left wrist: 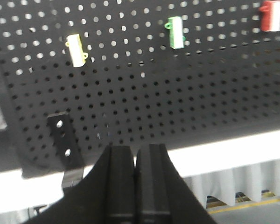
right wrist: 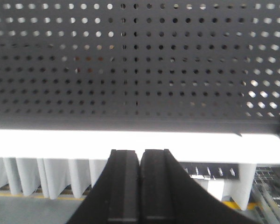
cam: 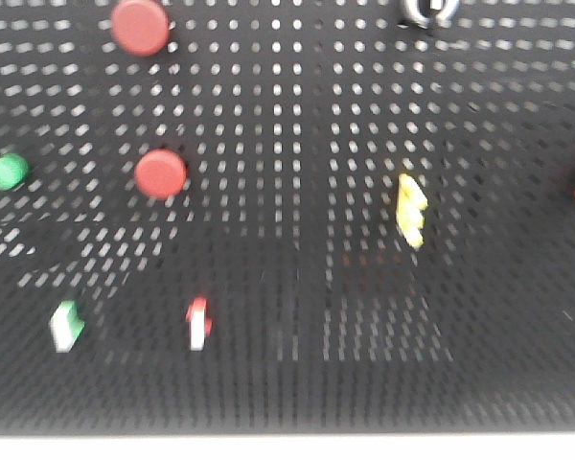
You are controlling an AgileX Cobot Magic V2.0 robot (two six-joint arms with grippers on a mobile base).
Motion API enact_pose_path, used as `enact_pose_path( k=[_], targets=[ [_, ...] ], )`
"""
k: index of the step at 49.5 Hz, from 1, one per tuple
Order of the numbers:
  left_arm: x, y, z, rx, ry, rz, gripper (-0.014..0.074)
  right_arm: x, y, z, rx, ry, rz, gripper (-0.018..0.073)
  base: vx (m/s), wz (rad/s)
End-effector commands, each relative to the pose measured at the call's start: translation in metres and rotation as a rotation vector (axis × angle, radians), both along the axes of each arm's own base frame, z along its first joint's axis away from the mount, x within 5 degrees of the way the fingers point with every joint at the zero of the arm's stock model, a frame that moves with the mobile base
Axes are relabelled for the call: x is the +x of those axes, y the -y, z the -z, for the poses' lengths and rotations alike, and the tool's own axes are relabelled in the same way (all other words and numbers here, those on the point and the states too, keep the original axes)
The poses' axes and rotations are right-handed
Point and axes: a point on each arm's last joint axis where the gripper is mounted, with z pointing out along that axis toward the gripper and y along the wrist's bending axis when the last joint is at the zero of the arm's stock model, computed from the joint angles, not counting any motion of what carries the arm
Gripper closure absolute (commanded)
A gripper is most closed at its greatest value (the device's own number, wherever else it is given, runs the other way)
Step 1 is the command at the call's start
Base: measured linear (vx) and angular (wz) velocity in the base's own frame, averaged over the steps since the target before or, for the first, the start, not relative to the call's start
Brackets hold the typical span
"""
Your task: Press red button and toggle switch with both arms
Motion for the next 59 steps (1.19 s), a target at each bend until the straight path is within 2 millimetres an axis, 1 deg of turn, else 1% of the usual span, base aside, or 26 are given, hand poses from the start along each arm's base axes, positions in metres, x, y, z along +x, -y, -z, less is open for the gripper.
enact_pose_path(
  k=[1,15,41,48,52,54,57,59],
  targets=[
    [0.000,-0.001,0.004,-0.015,0.056,-0.013,0.0595,-0.001,0.000,-0.004,-0.005,0.086,0.007,0.0562,0.21,0.00],
    [0.000,-0.001,0.004,-0.015,0.056,-0.013,0.0595,-0.001,0.000,-0.004,-0.005,0.086,0.007,0.0562,0.11,0.00],
    [0.000,-0.001,0.004,-0.015,0.056,-0.013,0.0595,-0.001,0.000,-0.005,0.002,0.094,0.007,0.0562,0.01,0.00],
    [0.000,-0.002,0.000,-0.026,0.096,-0.021,0.0595,-0.001,0.000,-0.008,0.017,0.123,0.007,0.0562,0.00,0.00],
    [-0.001,-0.003,-0.006,-0.032,0.151,-0.031,0.0595,-0.001,0.001,-0.016,0.026,0.203,0.007,0.0562,0.00,0.00],
    [-0.002,-0.004,-0.011,-0.036,0.183,-0.036,0.0595,-0.003,0.001,-0.023,0.041,0.276,0.007,0.0562,0.00,0.00],
    [-0.004,-0.005,-0.018,-0.044,0.248,-0.047,0.0595,-0.005,0.001,-0.032,0.097,0.356,0.003,0.0562,0.00,0.00],
    [-0.005,-0.006,-0.024,-0.053,0.289,-0.053,0.0595,-0.006,0.001,-0.039,0.125,0.379,-0.001,0.0562,0.00,0.00]
  ],
)
